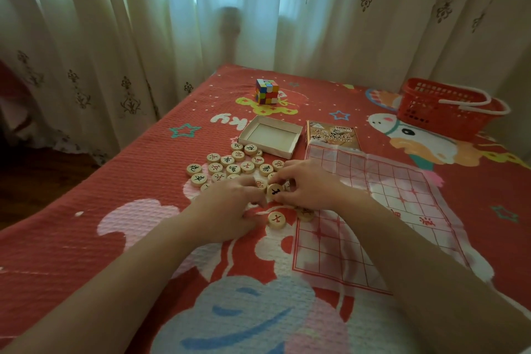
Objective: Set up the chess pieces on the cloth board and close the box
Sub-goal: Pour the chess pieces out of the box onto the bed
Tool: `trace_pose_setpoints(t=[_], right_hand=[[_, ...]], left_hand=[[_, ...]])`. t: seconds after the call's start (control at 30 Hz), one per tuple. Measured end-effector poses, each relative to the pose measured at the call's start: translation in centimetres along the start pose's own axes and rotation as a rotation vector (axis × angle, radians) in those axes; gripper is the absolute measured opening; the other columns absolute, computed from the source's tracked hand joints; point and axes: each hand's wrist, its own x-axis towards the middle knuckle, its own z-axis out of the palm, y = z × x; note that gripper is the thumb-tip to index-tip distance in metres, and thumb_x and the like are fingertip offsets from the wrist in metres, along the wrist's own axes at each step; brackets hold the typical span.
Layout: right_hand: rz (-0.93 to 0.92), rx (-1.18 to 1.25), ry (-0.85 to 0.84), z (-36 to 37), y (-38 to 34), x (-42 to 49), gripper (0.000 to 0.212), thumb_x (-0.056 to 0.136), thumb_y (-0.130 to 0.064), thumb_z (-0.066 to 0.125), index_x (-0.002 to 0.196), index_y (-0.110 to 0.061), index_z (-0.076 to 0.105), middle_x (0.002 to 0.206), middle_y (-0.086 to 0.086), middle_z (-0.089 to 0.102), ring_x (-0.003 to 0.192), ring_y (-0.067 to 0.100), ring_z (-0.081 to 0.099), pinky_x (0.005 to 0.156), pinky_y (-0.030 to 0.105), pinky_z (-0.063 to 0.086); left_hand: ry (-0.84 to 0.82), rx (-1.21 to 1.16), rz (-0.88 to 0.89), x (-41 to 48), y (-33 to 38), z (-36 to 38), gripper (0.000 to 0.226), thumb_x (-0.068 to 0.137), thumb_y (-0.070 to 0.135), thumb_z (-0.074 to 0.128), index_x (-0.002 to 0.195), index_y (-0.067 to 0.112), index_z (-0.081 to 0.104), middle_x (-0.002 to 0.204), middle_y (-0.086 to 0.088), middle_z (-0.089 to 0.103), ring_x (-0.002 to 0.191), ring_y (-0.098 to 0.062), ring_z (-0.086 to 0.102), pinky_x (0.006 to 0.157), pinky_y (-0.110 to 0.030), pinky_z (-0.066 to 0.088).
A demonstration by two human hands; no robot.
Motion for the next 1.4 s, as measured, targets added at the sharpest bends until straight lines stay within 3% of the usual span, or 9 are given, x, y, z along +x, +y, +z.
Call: trace_pose_setpoints(t=[0.13, 0.27, 0.47, 0.63, 0.73, 0.87, 1.07, 1.23, 1.4], right_hand=[[0.127, 0.259, 0.108, -0.4, -0.3, -0.1, 0.014, 0.084, -0.016, 0.063, 0.096, -0.014, 0.07, 0.081, -0.003, 0.063, 0.072, 0.007, 0.054, 0.063, 0.017, 0.044], [0.277, 0.586, 0.107, -2.6, 0.3, -1.5, 0.013, 0.086, -0.004, 0.059, 0.096, -0.009, 0.066, 0.069, -0.001, 0.058, 0.048, -0.005, 0.05, 0.046, 0.008, 0.038], [0.332, 0.413, -0.241, -2.6, 1.4, -3.1, 0.017, 0.085, -0.004, 0.058, 0.089, -0.015, 0.07, 0.071, -0.001, 0.061, 0.055, 0.003, 0.053, 0.054, 0.018, 0.044], [0.313, 0.331, -0.191, -2.3, 1.0, -3.3, 0.018, 0.084, -0.008, 0.059, 0.091, -0.018, 0.071, 0.092, 0.0, 0.068, 0.068, 0.007, 0.06, 0.059, 0.014, 0.046], [0.272, 0.177, -0.238, -2.4, 0.4, -3.5, 0.021, 0.075, -0.022, 0.07, 0.096, -0.024, 0.067, 0.096, -0.007, 0.061, 0.073, 0.002, 0.055, 0.062, 0.018, 0.041], [0.225, -0.003, -0.21, -1.3, 0.0, -3.5, 0.028, 0.069, -0.022, 0.073, 0.091, -0.027, 0.056, 0.093, -0.007, 0.054, 0.08, 0.009, 0.049, 0.062, 0.02, 0.041], [0.214, 0.095, -0.041, -2.6, -0.7, -2.2, 0.025, 0.074, -0.021, 0.073, 0.096, -0.018, 0.062, 0.086, -0.01, 0.051, 0.078, 0.007, 0.048, 0.063, 0.017, 0.038], [0.157, -0.054, -0.148, -1.0, -1.8, -1.3, 0.026, 0.077, -0.019, 0.067, 0.103, -0.016, 0.062, 0.094, -0.006, 0.051, 0.091, 0.011, 0.044, 0.071, 0.023, 0.034], [0.215, 0.038, -0.082, -2.2, -0.8, -1.1, 0.02, 0.074, -0.017, 0.07, 0.092, -0.02, 0.064, 0.094, -0.004, 0.055, 0.091, 0.014, 0.051, 0.074, 0.024, 0.045]], left_hand=[[-0.115, 0.118, 0.071, 1.0, 1.8, 1.4, 0.04, 0.089, 0.044, 0.05, 0.125, 0.028, 0.056, 0.123, 0.007, 0.052, 0.104, -0.013, 0.053, 0.085, -0.027, 0.048], [-0.092, 0.103, 0.031, 1.6, 2.0, 1.7, 0.037, 0.089, 0.04, 0.051, 0.123, 0.027, 0.057, 0.118, 0.006, 0.056, 0.105, -0.013, 0.052, 0.088, -0.03, 0.047], [0.068, -0.108, -0.096, 0.5, -0.5, -0.7, 0.024, 0.083, 0.026, 0.063, 0.106, 0.024, 0.066, 0.083, 0.026, 0.043, 0.071, 0.009, 0.041, 0.069, -0.006, 0.031], [-0.046, -0.089, -0.16, -0.4, -2.1, -1.4, 0.015, 0.081, 0.026, 0.065, 0.094, 0.02, 0.07, 0.091, 0.01, 0.058, 0.082, -0.001, 0.048, 0.093, -0.026, 0.037], [-0.072, -0.077, -0.177, -0.6, -2.2, -1.4, 0.015, 0.08, 0.027, 0.065, 0.093, 0.02, 0.069, 0.087, 0.011, 0.057, 0.078, -0.002, 0.048, 0.076, -0.015, 0.033], [-0.092, -0.031, -0.189, -0.5, -1.8, -0.9, 0.017, 0.077, 0.025, 0.064, 0.093, 0.021, 0.066, 0.089, 0.009, 0.057, 0.084, -0.008, 0.049, 0.078, -0.022, 0.04], [-0.113, 0.048, -0.187, 0.1, -1.5, -0.8, 0.022, 0.08, 0.025, 0.063, 0.101, 0.019, 0.062, 0.09, 0.009, 0.055, 0.085, -0.008, 0.047, 0.068, -0.017, 0.032], [0.077, -0.048, -0.238, 0.9, -1.8, -2.0, 0.032, 0.083, 0.024, 0.063, 0.115, 0.021, 0.062, 0.108, 0.001, 0.058, 0.095, -0.013, 0.05, 0.082, -0.022, 0.038], [-0.111, 0.072, -0.224, 2.4, -1.4, -0.9, 0.028, 0.085, 0.022, 0.055, 0.112, 0.019, 0.063, 0.112, 0.0, 0.058, 0.091, -0.01, 0.044, 0.079, -0.02, 0.035]])
